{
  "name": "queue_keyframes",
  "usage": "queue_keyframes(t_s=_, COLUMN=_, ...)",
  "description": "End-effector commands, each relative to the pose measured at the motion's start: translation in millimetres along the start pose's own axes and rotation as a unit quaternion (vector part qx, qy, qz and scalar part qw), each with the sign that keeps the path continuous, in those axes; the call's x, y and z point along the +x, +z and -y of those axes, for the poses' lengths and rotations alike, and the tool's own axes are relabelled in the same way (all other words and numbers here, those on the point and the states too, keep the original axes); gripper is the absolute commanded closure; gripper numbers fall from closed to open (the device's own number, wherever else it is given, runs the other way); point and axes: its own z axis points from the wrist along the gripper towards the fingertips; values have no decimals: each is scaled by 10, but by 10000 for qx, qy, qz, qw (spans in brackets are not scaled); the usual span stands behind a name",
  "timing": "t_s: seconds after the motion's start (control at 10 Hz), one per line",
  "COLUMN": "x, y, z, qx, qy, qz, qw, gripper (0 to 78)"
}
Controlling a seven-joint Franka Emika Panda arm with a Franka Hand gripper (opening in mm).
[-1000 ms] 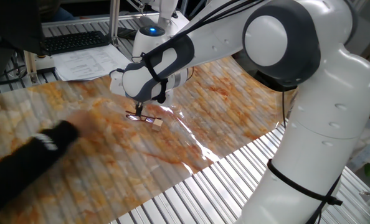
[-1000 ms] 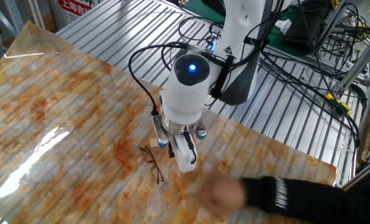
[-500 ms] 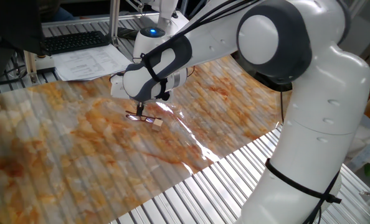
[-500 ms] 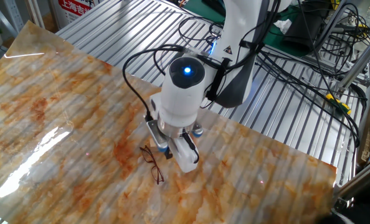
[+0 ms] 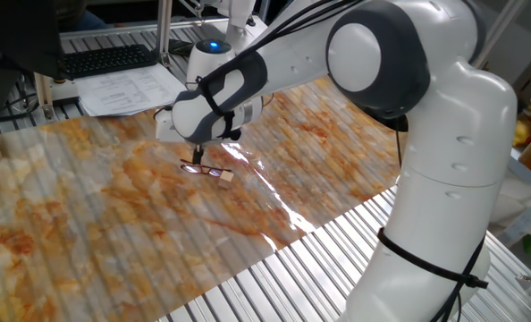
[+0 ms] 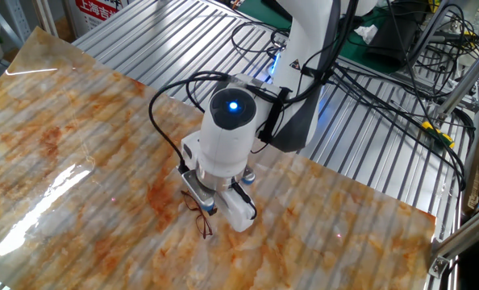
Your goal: Unfold the leg of the glasses (with one hand)
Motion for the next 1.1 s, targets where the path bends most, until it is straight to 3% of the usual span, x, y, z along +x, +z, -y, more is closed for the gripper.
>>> queue_keyframes(t_s=0.1, x=-71, y=-28, z=-34, qx=42, qy=-273, qz=-47, qw=9996, gripper=776)
queue_keyframes(t_s=0.2, x=-92, y=-31, z=-45, qx=51, qy=-354, qz=-60, qw=9993, gripper=776)
queue_keyframes(t_s=0.3, x=-92, y=-31, z=-45, qx=51, qy=-354, qz=-60, qw=9993, gripper=1)
queue_keyframes(t_s=1.1, x=-92, y=-31, z=-45, qx=51, qy=-354, qz=-60, qw=9993, gripper=1)
